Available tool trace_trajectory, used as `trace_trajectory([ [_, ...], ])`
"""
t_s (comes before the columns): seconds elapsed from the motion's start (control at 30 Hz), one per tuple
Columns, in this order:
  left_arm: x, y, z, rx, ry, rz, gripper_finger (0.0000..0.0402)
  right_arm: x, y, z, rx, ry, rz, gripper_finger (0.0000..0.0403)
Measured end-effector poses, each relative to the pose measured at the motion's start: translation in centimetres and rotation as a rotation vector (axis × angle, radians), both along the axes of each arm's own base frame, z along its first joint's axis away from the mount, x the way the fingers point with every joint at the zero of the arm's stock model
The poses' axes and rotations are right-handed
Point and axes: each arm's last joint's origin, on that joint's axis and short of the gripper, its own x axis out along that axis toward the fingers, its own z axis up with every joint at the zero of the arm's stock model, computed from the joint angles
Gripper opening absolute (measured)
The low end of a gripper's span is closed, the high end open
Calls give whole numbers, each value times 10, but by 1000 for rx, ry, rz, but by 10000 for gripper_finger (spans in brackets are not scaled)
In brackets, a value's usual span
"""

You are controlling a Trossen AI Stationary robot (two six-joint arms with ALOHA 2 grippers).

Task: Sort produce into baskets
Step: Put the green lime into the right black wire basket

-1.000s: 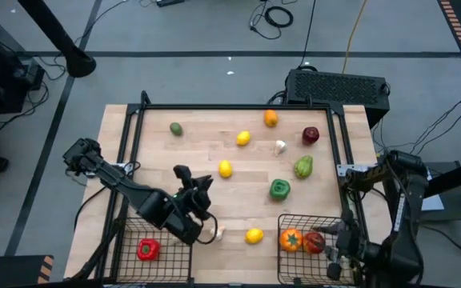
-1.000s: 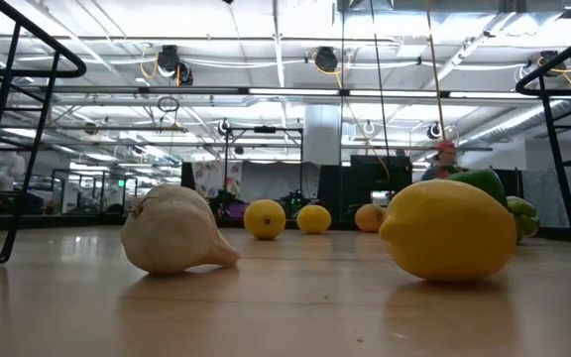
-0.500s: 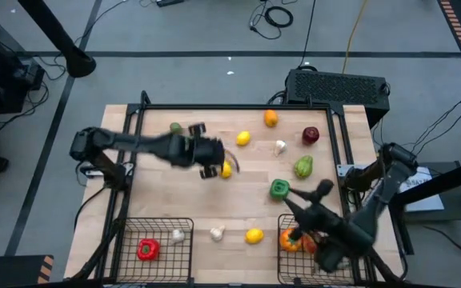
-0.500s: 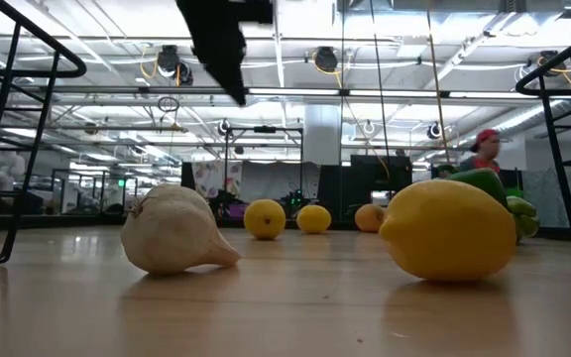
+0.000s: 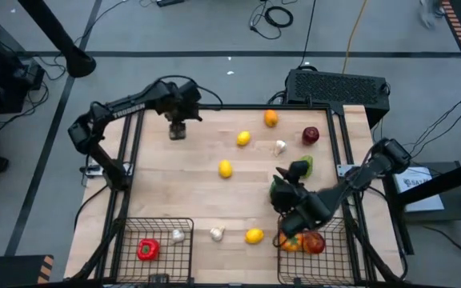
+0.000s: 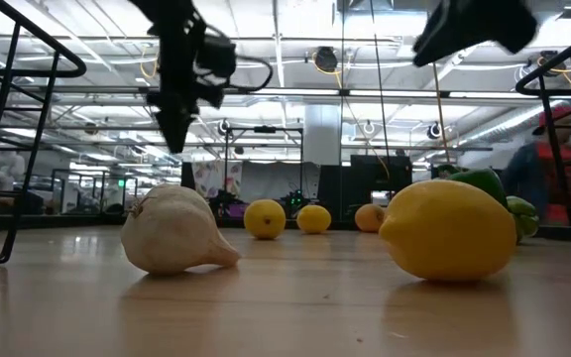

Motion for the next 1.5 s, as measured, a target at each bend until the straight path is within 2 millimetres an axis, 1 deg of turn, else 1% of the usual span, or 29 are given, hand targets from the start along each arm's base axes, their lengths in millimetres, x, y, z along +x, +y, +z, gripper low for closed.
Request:
trace_trajectory([
  [0.07,-7,7,-8,-4,51,-144,223,9,-3,-1,13,24,23,135],
  [0.1,-9,11,-11,8,62,-183,227,13,-4,-1,35,46,44,135],
  [0.17,-10,18,-14,50,60,-215,230,22,-6,-2,84,69,83,135],
  [0.27,-11,19,-14,46,67,-244,231,35,-10,-2,170,78,137,135],
  [0.4,-11,19,-17,23,74,-251,231,49,-16,0,271,72,208,135],
  [0.57,-10,22,-33,-9,104,-231,231,62,-22,3,329,43,287,134],
  [0.7,-7,24,-43,-29,109,-131,231,67,-25,5,359,40,340,134],
  [0.83,-6,22,-43,-35,100,-81,231,69,-28,5,345,48,349,134],
  [1.0,-6,13,-40,-52,123,69,231,69,-30,5,357,56,346,134],
  [1.07,-5,10,-40,-38,125,155,231,69,-29,5,363,53,350,134],
  [1.27,-2,4,-40,-29,50,518,231,71,-31,5,363,46,348,134],
  [1.37,3,4,-40,1,-38,747,231,71,-32,5,363,44,345,134],
  [1.43,8,5,-41,28,-116,867,231,71,-32,5,364,40,345,134],
  [1.5,9,6,-41,56,-155,981,231,72,-32,6,364,38,345,134],
])
